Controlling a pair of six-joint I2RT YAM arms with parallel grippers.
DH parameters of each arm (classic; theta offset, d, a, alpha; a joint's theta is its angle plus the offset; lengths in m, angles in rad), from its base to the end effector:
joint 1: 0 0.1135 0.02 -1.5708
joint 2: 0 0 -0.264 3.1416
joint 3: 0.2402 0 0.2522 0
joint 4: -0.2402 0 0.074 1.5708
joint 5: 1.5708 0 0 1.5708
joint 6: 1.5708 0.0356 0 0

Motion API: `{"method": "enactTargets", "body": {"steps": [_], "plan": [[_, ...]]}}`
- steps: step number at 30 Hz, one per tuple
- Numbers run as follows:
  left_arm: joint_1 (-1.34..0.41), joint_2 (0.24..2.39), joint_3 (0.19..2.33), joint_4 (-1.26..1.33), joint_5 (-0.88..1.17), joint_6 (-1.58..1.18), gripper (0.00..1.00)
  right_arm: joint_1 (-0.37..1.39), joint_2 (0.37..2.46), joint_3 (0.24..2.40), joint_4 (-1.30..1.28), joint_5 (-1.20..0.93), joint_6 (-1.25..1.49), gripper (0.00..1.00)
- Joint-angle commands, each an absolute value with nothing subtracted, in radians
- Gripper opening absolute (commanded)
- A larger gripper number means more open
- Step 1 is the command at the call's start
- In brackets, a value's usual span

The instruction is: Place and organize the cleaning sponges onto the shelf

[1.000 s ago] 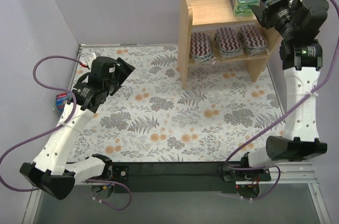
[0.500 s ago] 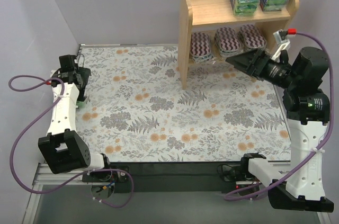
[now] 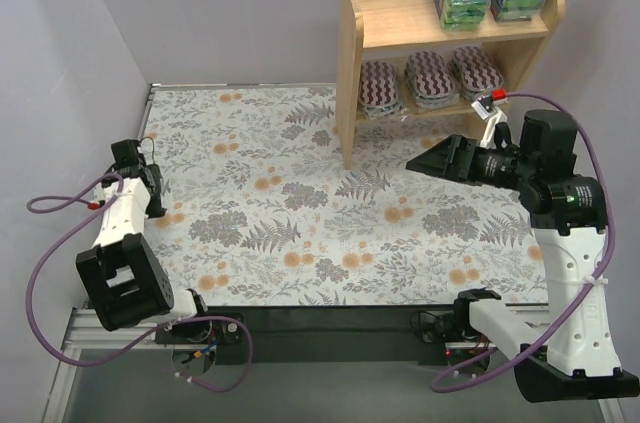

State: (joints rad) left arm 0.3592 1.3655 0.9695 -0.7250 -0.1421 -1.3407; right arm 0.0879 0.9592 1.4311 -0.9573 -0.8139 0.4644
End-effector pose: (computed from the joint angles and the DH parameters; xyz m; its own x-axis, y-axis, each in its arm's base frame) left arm 0.2443 0.0971 0.2344 0.2026 -0.9534 -0.2233 -0.9134 -0.1018 -0.3942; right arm 0.1436 0.0386 0.4485 -0.7294 0.2445 -0.6389 -0.4184 0.5795 0.6994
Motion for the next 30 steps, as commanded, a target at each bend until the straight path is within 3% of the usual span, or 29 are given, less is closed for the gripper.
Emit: {"method": "enactTargets", "body": {"steps": [1,9,16,30], "plan": [[0.370,1.330,0.928,-0.617,-0.193,-1.417,0.82,0.101,0.951,1.401,-0.982,-0.813,0.410,0.91],[0.371,1.335,0.864,-0.563,-0.331,-1.514,0.70,0.115,0.946,1.350,-0.983,-0.798,0.400,0.89],[0.370,1.390,0.920,-0.600,-0.488,-1.543,0.70,0.120,0.959,1.344,-0.989,-0.788,0.399,0.87],[0.379,1.552,1.002,-0.565,-0.515,-1.555,0.69,0.129,0.979,1.368,-1.011,-0.775,0.391,0.83]]}}
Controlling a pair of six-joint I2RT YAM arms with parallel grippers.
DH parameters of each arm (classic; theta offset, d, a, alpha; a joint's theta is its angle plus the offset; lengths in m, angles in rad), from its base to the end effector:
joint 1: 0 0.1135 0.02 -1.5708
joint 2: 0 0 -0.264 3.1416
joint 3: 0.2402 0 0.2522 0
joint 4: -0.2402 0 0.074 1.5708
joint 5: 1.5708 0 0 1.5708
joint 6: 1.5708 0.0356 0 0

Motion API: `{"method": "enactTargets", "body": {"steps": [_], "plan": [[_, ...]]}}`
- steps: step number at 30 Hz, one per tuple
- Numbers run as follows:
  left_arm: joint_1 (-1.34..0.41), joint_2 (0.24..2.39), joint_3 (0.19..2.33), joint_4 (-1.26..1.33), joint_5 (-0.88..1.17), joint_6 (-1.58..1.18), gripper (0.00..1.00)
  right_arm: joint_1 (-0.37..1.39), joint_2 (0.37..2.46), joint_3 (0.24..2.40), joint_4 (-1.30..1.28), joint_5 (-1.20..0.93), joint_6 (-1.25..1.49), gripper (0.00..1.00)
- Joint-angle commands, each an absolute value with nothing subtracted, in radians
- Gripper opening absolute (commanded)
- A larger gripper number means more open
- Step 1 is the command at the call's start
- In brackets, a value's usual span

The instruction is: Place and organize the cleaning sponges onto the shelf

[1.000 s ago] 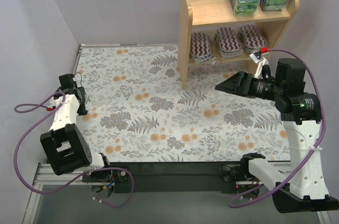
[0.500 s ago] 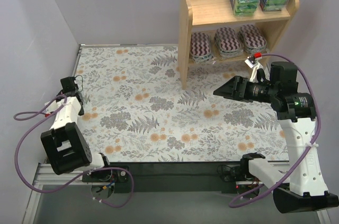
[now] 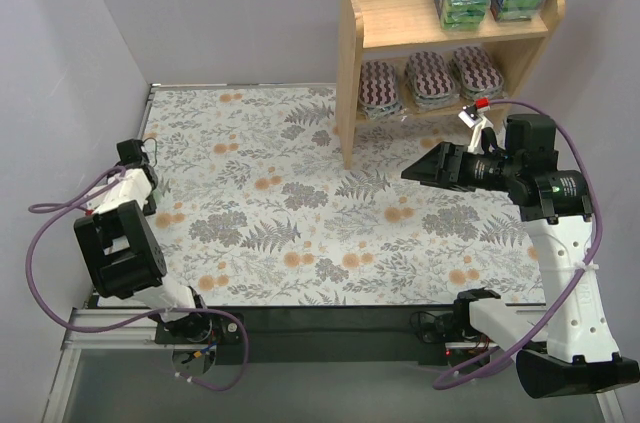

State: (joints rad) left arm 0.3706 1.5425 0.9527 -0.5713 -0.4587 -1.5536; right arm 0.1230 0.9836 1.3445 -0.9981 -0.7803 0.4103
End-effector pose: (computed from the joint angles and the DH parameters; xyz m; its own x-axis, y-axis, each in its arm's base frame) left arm 0.2662 0.1203 0.1939 0.4744 -0.7775 -0.4129 -0.8633 -0.3189 -0.3913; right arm 0.1573 0.0447 0.4168 -0.8001 0.1868 -0.5701 -0.3590 0.6123 0.7044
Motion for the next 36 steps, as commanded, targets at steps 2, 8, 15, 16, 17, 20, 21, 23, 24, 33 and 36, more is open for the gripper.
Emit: {"method": "enactTargets", "body": {"steps": [2,8,15,16,17,20,21,23,24,33,36], "plan": [[0.379,1.566,1.022,-0.542,-0.514,-1.545,0.68,0.127,0.979,1.371,-1.014,-0.772,0.390,0.83],[0.380,1.631,1.080,-0.503,-0.515,-1.479,0.64,0.129,0.977,1.358,-1.014,-0.762,0.387,0.82],[0.382,1.681,1.088,-0.505,-0.494,-1.466,0.49,0.129,0.969,1.345,-1.012,-0.755,0.393,0.81],[0.382,1.684,1.088,-0.512,-0.491,-1.470,0.48,0.129,0.968,1.344,-1.012,-0.753,0.393,0.81],[0.380,1.690,1.088,-0.512,-0.486,-1.465,0.43,0.129,0.966,1.339,-1.011,-0.752,0.394,0.81],[0.382,1.692,1.088,-0.511,-0.466,-1.456,0.36,0.129,0.960,1.332,-1.011,-0.749,0.397,0.80],[0.380,1.692,1.088,-0.512,-0.454,-1.451,0.31,0.129,0.959,1.328,-1.009,-0.749,0.400,0.80],[0.382,1.684,1.085,-0.499,-0.408,-1.439,0.26,0.129,0.956,1.324,-1.009,-0.747,0.400,0.80],[0.380,1.674,1.083,-0.491,-0.387,-1.427,0.23,0.129,0.953,1.319,-1.008,-0.746,0.400,0.80],[0.273,1.580,0.973,-0.387,-0.174,-1.350,0.18,0.129,0.920,1.244,-0.973,-0.727,0.411,0.81],[0.149,1.571,0.940,-0.371,-0.083,-1.324,0.18,0.129,0.910,1.204,-0.956,-0.712,0.420,0.81]]}}
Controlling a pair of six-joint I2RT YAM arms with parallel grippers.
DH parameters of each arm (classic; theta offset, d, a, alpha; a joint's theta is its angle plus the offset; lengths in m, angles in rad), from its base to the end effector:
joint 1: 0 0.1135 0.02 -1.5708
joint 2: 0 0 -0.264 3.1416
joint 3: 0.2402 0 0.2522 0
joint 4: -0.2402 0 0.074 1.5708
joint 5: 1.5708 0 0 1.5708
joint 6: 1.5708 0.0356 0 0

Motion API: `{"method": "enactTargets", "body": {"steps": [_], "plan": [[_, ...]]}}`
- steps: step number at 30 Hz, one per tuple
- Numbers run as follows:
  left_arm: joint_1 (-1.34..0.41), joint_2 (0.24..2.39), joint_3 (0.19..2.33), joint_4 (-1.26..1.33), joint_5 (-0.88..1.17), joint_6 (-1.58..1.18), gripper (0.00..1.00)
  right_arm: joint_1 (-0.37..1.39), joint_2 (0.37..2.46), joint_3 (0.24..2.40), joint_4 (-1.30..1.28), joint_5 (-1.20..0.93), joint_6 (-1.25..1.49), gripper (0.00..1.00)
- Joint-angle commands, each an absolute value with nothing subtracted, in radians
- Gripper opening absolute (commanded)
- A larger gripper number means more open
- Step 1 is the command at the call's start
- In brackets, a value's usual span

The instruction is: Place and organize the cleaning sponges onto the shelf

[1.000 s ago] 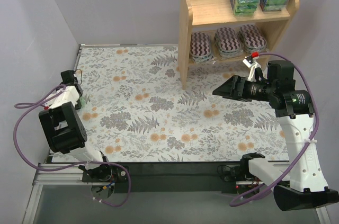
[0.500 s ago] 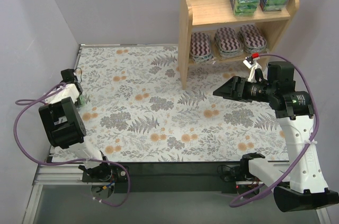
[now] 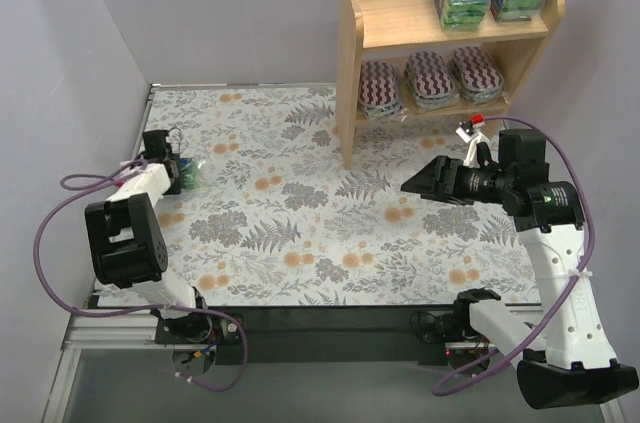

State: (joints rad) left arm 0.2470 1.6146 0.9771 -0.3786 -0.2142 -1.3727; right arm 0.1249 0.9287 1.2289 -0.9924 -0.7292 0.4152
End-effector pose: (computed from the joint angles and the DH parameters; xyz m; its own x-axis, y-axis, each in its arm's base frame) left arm 0.3098 0.0859 0.1872 0.1784 -0.9430 -0.2808 -0.8765 -0.0227 -0.4808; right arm 0.1514 0.0429 0.3905 -0.8222 0.1999 -0.5329 -0.2952 0.6506 0.6996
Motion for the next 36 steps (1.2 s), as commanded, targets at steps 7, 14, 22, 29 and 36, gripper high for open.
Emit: {"method": "enactTargets", "body": {"steps": [7,14,22,29,36], "plan": [[-0.124,1.514,0.833,-0.336,0.029,-1.328,0.19,0.129,0.877,1.112,-0.933,-0.669,0.437,0.82],[-0.371,1.442,0.724,-0.330,0.104,-1.393,0.22,0.140,0.841,0.970,-0.905,-0.647,0.454,0.83],[-0.662,1.347,0.658,-0.331,0.081,-1.571,0.34,0.248,0.836,0.824,-0.761,-0.568,0.573,0.83],[-0.836,1.413,0.713,-0.333,0.084,-1.696,0.46,0.419,0.893,0.744,-0.579,-0.494,0.736,0.83],[-0.960,1.463,0.779,-0.290,0.086,-1.770,0.48,0.474,0.957,0.700,-0.540,-0.456,0.753,0.82]]}}
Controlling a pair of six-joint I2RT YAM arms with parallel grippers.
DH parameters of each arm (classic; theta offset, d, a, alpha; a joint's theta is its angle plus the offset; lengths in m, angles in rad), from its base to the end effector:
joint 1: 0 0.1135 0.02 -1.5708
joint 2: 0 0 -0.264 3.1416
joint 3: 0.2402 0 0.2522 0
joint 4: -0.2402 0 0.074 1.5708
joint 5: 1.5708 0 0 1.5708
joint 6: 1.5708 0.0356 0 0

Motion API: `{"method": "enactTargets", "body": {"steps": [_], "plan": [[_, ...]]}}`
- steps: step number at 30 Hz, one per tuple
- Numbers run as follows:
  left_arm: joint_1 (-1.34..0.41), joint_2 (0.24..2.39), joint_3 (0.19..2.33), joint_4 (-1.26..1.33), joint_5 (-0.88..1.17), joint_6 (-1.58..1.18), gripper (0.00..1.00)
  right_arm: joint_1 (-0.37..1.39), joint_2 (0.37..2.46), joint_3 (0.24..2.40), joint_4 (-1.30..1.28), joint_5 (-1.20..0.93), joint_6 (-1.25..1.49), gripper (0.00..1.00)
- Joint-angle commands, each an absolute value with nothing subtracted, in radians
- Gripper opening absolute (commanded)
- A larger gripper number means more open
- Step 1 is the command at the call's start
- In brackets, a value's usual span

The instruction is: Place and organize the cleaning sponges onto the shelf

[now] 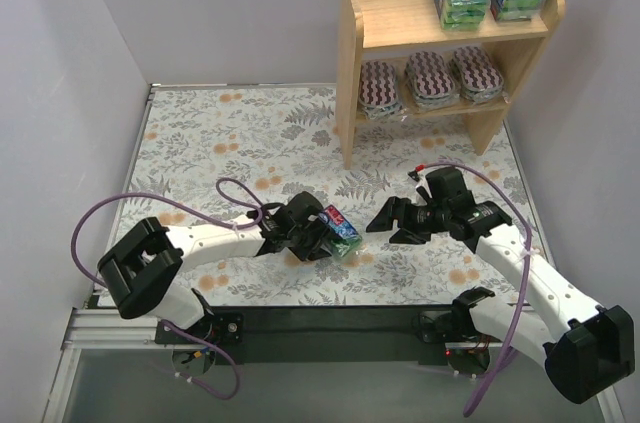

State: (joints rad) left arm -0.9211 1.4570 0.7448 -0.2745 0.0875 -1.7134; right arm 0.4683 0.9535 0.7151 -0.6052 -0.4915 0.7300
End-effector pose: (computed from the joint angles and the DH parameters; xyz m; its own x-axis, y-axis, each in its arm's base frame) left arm 0.1639 -0.2209 0.1698 -0.7423 -0.6529 0.1505 -0.6164 0.5773 -0.5355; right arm 0.1615 0.1005 0.2505 -0.9488 0.1789 -0.2603 -0.0606 0.7056 0.7060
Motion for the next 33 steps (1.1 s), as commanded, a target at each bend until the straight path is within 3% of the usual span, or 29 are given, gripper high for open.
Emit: {"method": "enactTargets", "body": {"steps": [1,7,11,19,33], "plan": [[-0.985,1.460,0.787,-0.284,0.080,-1.776,0.47,0.474,0.956,0.683,-0.538,-0.454,0.752,0.82],[-1.014,1.441,0.795,-0.268,0.112,-1.776,0.47,0.479,0.950,0.641,-0.480,-0.456,0.776,0.82],[-1.015,1.315,0.766,-0.279,0.086,-1.753,0.47,0.494,0.983,0.656,-0.459,-0.445,0.784,0.81],[-1.014,1.105,0.770,-0.452,-0.046,-1.654,0.59,0.577,1.081,0.687,-0.379,-0.385,0.850,0.79],[-1.008,0.825,0.825,-0.750,-0.347,-1.641,0.70,0.704,1.163,0.649,-0.289,-0.327,1.107,0.58]]}}
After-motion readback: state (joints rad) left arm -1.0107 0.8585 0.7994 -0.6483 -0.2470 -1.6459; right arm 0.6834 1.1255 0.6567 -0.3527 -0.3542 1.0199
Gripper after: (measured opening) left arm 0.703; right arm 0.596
